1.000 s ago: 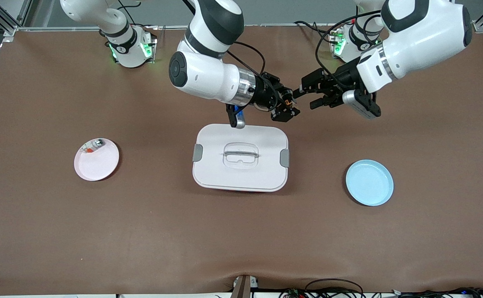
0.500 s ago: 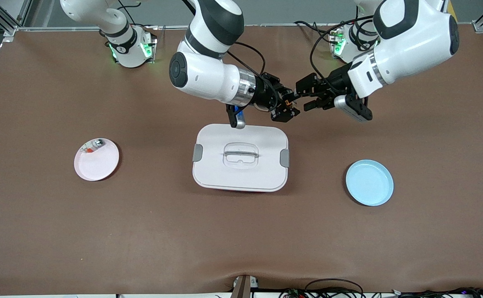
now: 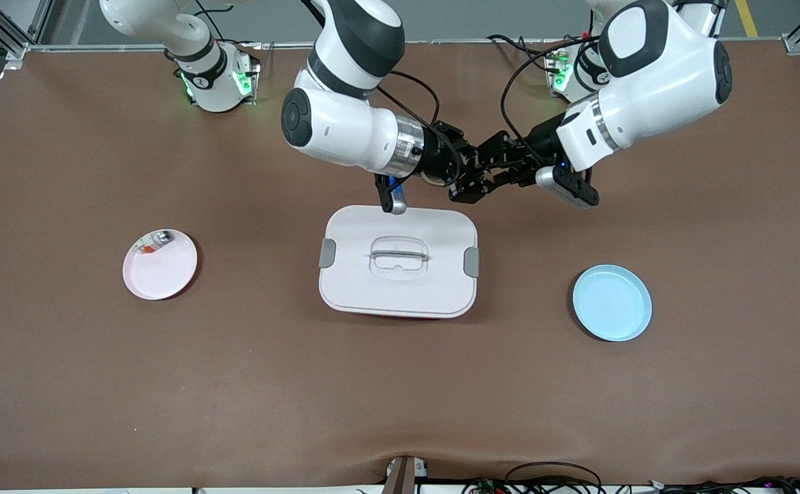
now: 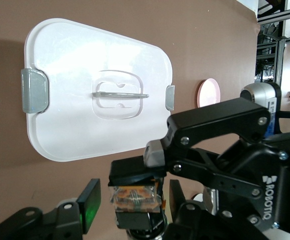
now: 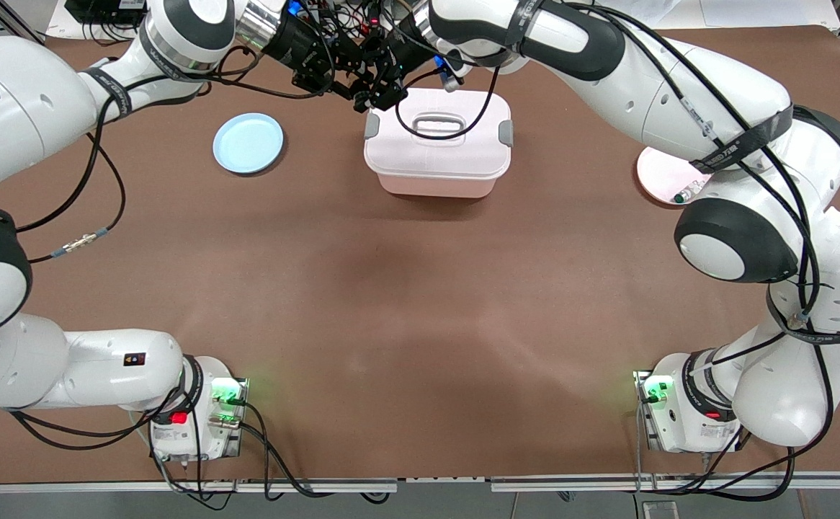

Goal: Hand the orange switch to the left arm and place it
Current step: 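Close the left gripper on the switch and open the right gripper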

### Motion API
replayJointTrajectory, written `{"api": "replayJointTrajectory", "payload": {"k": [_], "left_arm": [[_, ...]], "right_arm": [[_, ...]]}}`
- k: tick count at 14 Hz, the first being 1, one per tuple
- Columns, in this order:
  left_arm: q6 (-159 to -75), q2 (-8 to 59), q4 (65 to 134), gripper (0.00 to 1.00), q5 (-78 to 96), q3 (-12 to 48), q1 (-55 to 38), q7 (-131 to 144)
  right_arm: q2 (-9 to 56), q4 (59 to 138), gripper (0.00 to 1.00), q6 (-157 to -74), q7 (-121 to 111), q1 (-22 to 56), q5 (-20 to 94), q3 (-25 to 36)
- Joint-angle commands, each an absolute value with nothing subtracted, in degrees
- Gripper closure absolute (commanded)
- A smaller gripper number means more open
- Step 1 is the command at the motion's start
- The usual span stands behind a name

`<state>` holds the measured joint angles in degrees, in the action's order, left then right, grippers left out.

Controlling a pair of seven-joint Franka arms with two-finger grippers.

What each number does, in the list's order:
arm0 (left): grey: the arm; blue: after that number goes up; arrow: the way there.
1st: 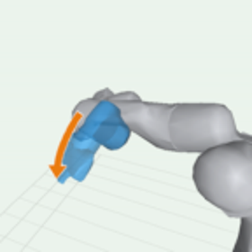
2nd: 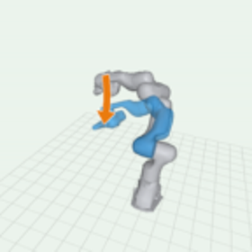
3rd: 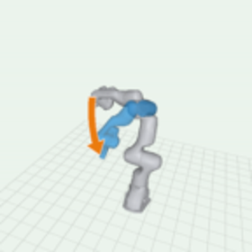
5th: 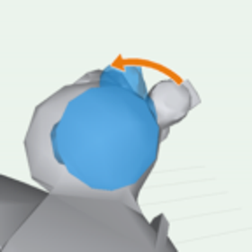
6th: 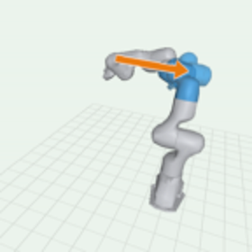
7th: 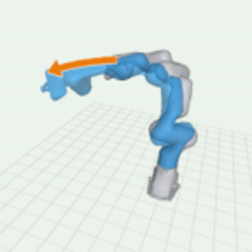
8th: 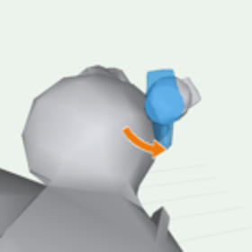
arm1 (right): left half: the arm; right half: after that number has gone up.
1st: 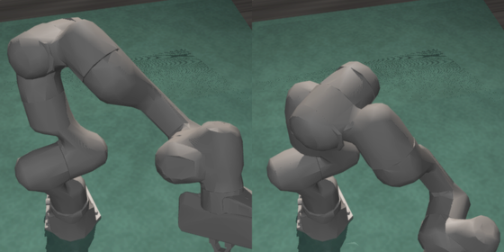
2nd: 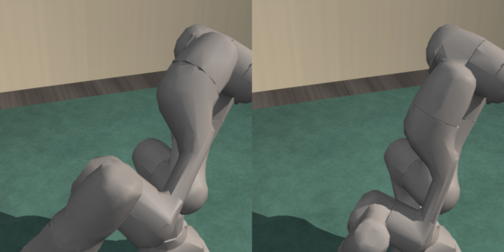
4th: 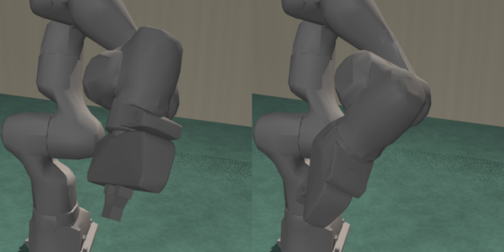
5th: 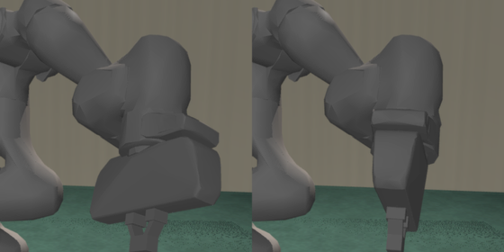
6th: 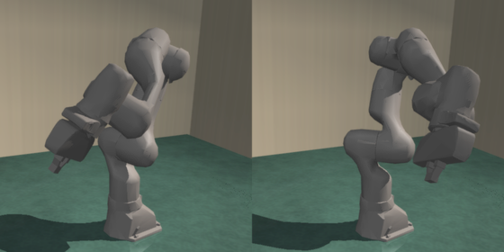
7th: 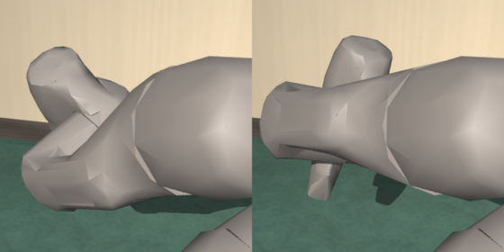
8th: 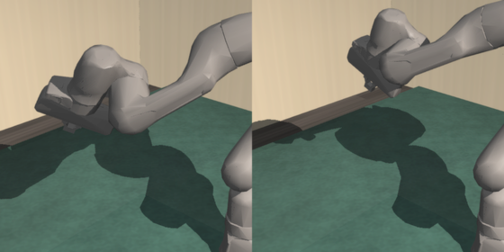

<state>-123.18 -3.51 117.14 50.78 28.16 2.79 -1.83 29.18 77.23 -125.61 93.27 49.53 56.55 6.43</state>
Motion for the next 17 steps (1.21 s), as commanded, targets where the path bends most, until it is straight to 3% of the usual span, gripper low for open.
{"api": "replayJointTrajectory", "payload": {"k": [1,3,5,10,16,17], "left_arm": [[-124.1,-3.43,117.25,0.48,51.86,28.56,2.81,-1.58],[-124.01,-3.25,117.25,0.71,51.42,28.56,2.81,-1.58],[-124.01,-2.64,117.07,1.0,50.89,28.56,2.9,-1.76],[-123.49,-1.23,116.02,1.0,39.57,28.48,3.43,-1.76],[-122.35,-1.14,115.93,1.0,27.53,28.39,6.94,-2.28],[-122.08,-1.14,115.84,1.0,26.12,28.39,7.38,-2.29]], "right_arm": [[30.15,75.5,0.61,-125.24,94.13,49.92,57.39,6.86],[30.15,75.5,0.61,-125.24,94.13,49.92,57.39,6.86],[30.15,75.5,0.61,-125.33,94.04,49.92,57.39,6.86],[30.15,75.5,0.6,-125.24,94.04,49.83,57.3,6.86],[30.15,75.5,0.0,-124.89,93.87,49.57,57.22,6.86],[30.06,75.5,0.0,-124.89,93.78,49.48,57.22,6.86]]}}
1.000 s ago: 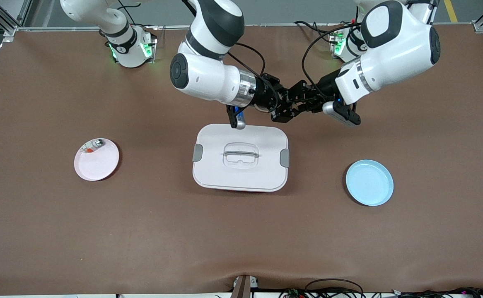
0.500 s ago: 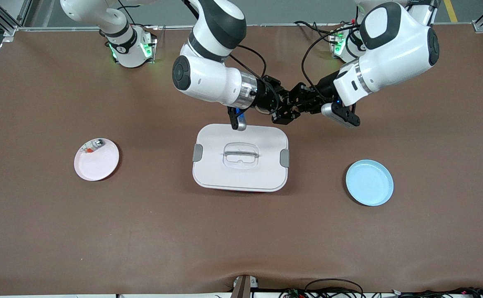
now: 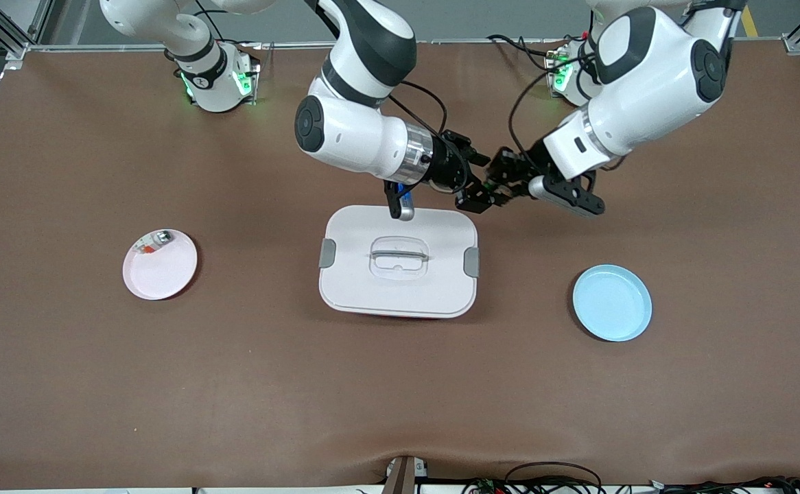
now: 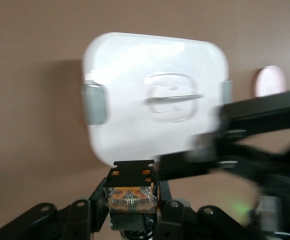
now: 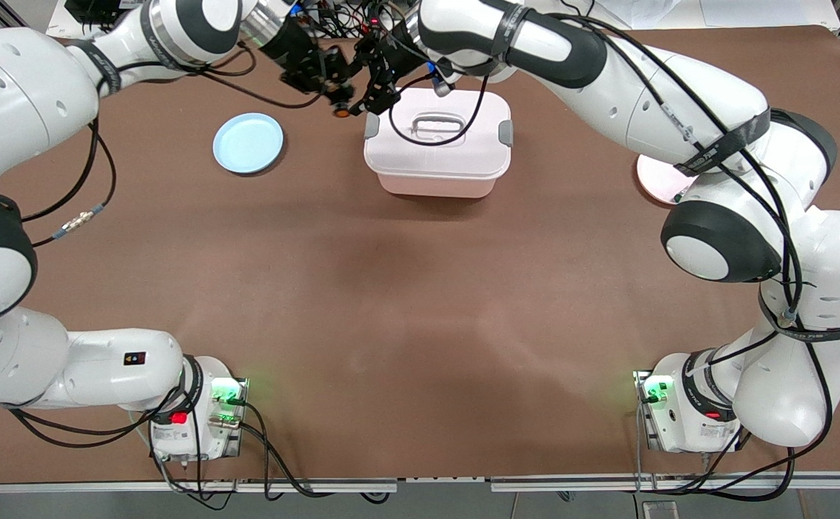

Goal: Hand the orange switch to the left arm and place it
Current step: 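Carry the switch to the blue plate while the right gripper withdraws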

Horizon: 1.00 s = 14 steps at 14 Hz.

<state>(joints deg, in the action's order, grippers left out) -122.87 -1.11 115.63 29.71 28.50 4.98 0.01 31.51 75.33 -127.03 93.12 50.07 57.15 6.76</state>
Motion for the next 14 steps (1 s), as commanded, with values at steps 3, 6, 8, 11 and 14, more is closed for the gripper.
{"api": "replayJointTrajectory", "payload": {"k": [3,6,8,11,14], "left_arm": [[-121.73,-1.05,115.75,1.0,22.87,28.39,8.69,-2.72],[-119.97,0.96,115.58,1.0,15.75,28.3,11.07,-7.45],[-119.88,3.15,115.58,1.0,9.79,28.3,13.0,-13.5],[-119.97,6.32,115.58,1.0,1.96,28.21,15.72,-24.75],[-120.5,10.53,113.3,1.0,-5.96,28.21,17.49,-36.17]], "right_arm": [[29.88,75.5,0.0,-124.72,93.69,49.22,57.22,6.86],[28.92,75.41,0.0,-124.63,93.69,48.34,57.13,7.12],[26.56,75.59,0.0,-123.32,93.34,46.33,56.6,7.21],[22.78,75.67,0.0,-113.15,85.3,42.38,52.23,7.29],[19.7,75.94,0.0,-102.51,79.91,39.04,46.52,7.38]]}}
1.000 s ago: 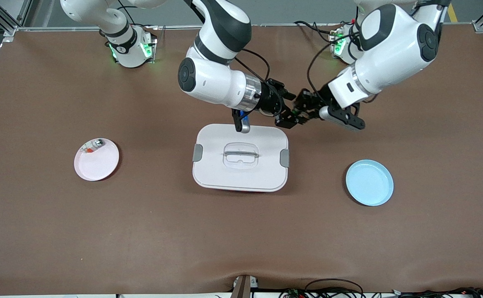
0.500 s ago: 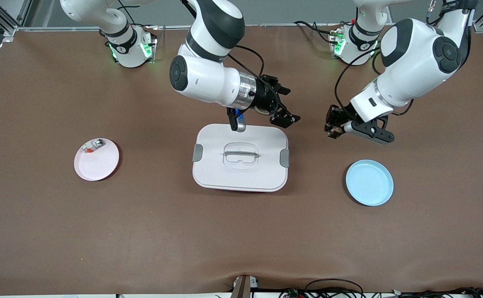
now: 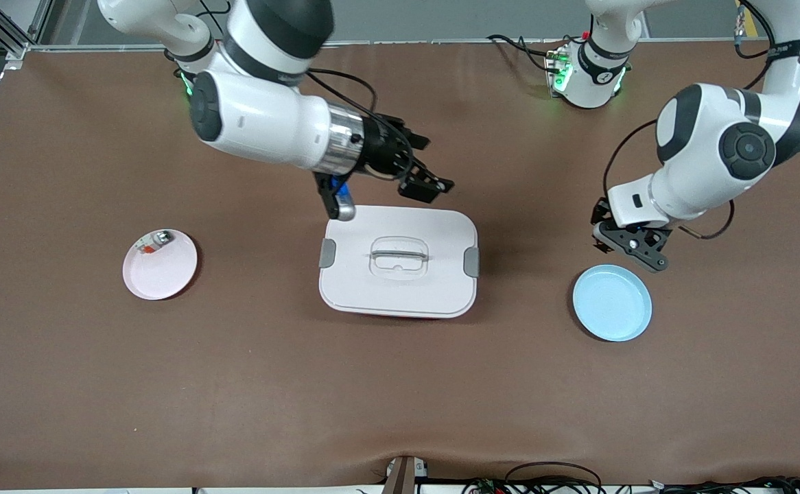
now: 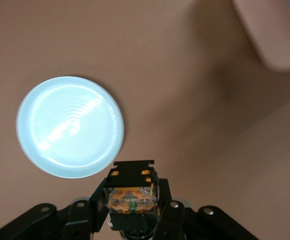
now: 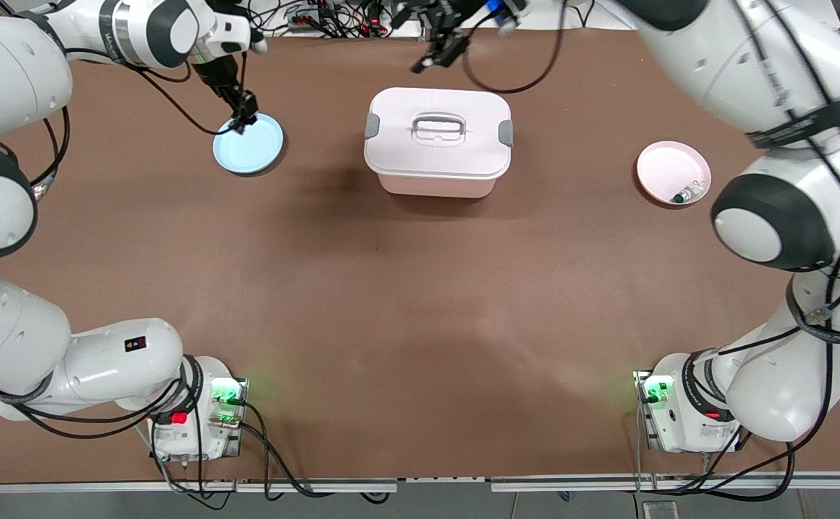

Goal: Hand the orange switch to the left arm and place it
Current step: 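Carry the switch to the blue plate while the right gripper withdraws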

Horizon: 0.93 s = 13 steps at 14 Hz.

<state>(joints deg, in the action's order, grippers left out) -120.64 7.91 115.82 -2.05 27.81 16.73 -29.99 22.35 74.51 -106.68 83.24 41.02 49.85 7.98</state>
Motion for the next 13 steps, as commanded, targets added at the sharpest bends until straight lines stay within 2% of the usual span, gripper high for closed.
{"api": "replayJointTrajectory", "payload": {"k": [1,5,10,13], "left_arm": [[-121.02,12.46,112.33,1.0,-8.59,28.04,17.58,-39.69],[-127.6,19.23,111.09,1.0,-19.14,27.95,18.71,-48.23],[-137.09,26.88,111.09,1.0,-25.04,27.95,21.53,-60.71],[-141.5,30.4,111.18,1.0,-28.99,27.86,22.06,-63.11]], "right_arm": [[18.56,76.11,0.0,-99.78,78.33,38.15,44.06,7.38],[13.55,78.82,0.0,-91.68,68.23,34.02,35.97,7.38],[2.83,91.29,0.0,-91.94,50.06,31.91,23.23,7.38],[-0.43,95.0,0.0,-91.76,39.49,31.73,12.6,7.38]]}}
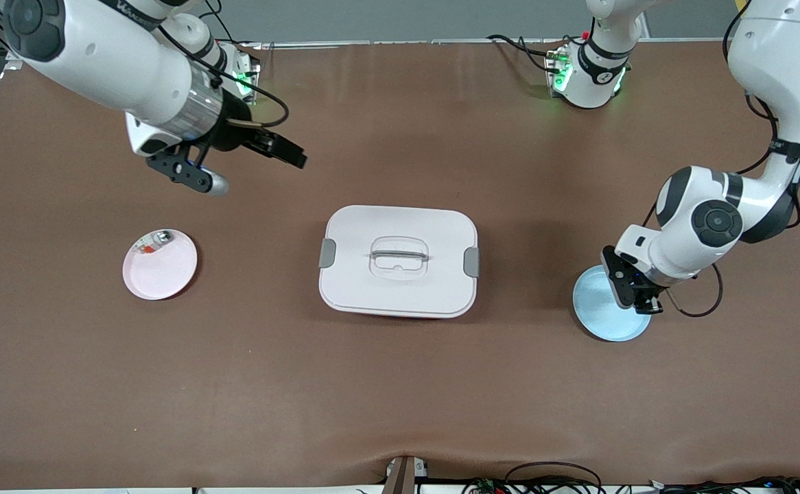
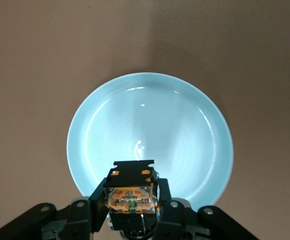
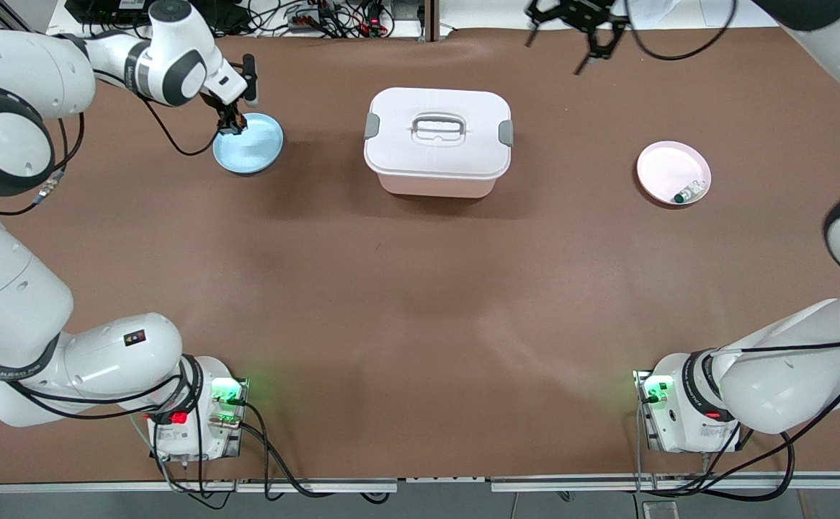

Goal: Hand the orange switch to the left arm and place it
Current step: 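Carry the switch to the blue plate while the right gripper withdraws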

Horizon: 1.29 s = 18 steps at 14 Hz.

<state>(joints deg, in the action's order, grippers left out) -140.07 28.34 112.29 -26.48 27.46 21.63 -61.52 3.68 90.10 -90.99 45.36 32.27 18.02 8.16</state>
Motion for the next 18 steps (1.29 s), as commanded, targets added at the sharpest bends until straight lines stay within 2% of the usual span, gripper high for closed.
{"api": "replayJointTrajectory", "payload": {"k": [1,5,10,11,12,13,18], "left_arm": [[-142.64,31.19,111.18,1.0,-30.13,27.86,22.06,-63.11],[-145.37,34.09,111.45,1.0,-35.76,27.86,22.32,-62.93],[-146.78,35.59,111.71,0.98,-41.48,27.86,22.24,-62.31],[-146.78,35.51,111.88,0.89,-41.66,27.86,22.24,-62.31],[-146.69,35.51,112.15,0.36,-41.66,27.86,22.32,-62.31],[-146.78,35.51,112.41,0.0,-41.66,27.86,22.59,-61.71],[-145.81,32.89,112.15,0.0,-40.53,28.39,22.32,-53.72]], "right_arm": [[-0.96,95.53,0.0,-91.58,36.24,30.95,11.18,7.47],[-2.46,97.47,0.0,-89.74,22.52,22.78,9.15,7.38],[-2.55,96.68,0.0,-88.59,14.71,16.64,2.55,7.47],[-2.37,96.68,0.0,-88.68,11.02,14.44,2.64,7.38],[-2.2,96.68,0.0,-88.77,7.77,12.24,2.64,7.38],[-2.11,96.68,0.0,-89.03,5.82,10.22,2.81,7.38],[0.17,91.77,0.0,-89.03,3.78,5.19,2.55,7.38]]}}
